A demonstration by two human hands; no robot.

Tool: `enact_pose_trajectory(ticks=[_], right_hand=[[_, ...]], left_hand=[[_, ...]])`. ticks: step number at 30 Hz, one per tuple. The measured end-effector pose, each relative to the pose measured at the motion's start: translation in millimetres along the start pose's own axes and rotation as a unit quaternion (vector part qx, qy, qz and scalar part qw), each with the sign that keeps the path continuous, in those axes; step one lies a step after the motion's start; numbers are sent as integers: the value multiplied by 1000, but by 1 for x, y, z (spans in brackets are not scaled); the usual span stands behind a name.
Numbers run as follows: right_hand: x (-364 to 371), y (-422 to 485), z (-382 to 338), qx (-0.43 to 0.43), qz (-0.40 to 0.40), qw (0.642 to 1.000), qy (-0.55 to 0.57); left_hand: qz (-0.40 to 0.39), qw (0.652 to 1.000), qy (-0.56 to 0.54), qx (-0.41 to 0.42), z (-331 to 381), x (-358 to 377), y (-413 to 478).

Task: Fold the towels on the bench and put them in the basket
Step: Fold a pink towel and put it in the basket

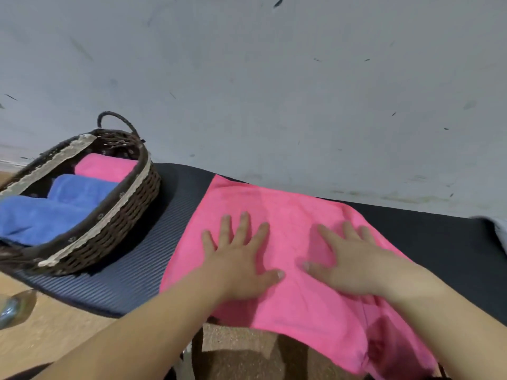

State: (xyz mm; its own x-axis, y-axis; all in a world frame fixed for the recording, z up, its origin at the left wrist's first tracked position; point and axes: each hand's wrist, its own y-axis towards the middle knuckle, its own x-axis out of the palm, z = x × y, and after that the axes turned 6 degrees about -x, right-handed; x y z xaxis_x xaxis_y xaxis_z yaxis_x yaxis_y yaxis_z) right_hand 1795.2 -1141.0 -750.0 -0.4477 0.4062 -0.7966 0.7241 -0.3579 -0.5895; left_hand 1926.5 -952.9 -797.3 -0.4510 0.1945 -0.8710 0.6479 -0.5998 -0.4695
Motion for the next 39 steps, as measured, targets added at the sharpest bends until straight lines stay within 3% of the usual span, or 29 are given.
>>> enact_pose_trajectory(ticks=[2,5,12,15,18,21,23,29,35,39], right_hand=[[15,-5,-4,8,-43,999,-1],[23,2,-10,-5,-42,999,-1],[18,12,7,-162,91,981,60],[2,-5,28,-186,202,954,118],[-7,-18,74,-62,271,950,142],[-8,-29,130,122,202,967,92],[-1,-35,155,165,154,968,113],[21,-33,165,91,195,948,236],[14,-43,163,5,270,891,365],[5,-51,157,-62,321,862,387]], left_hand=[[35,999,-2,2,-13,6,-3],[67,998,5,-1,-35,10,-8],[107,994,3,-3,-57,7,-13],[127,992,5,25,-43,0,-9],[161,984,7,80,-7,-7,-2],[170,973,-1,156,40,-10,6],[172,964,-29,201,72,-10,11],[177,932,-115,294,153,-5,21],[164,915,-189,318,190,-11,29],[91,926,-175,321,215,-28,38]])
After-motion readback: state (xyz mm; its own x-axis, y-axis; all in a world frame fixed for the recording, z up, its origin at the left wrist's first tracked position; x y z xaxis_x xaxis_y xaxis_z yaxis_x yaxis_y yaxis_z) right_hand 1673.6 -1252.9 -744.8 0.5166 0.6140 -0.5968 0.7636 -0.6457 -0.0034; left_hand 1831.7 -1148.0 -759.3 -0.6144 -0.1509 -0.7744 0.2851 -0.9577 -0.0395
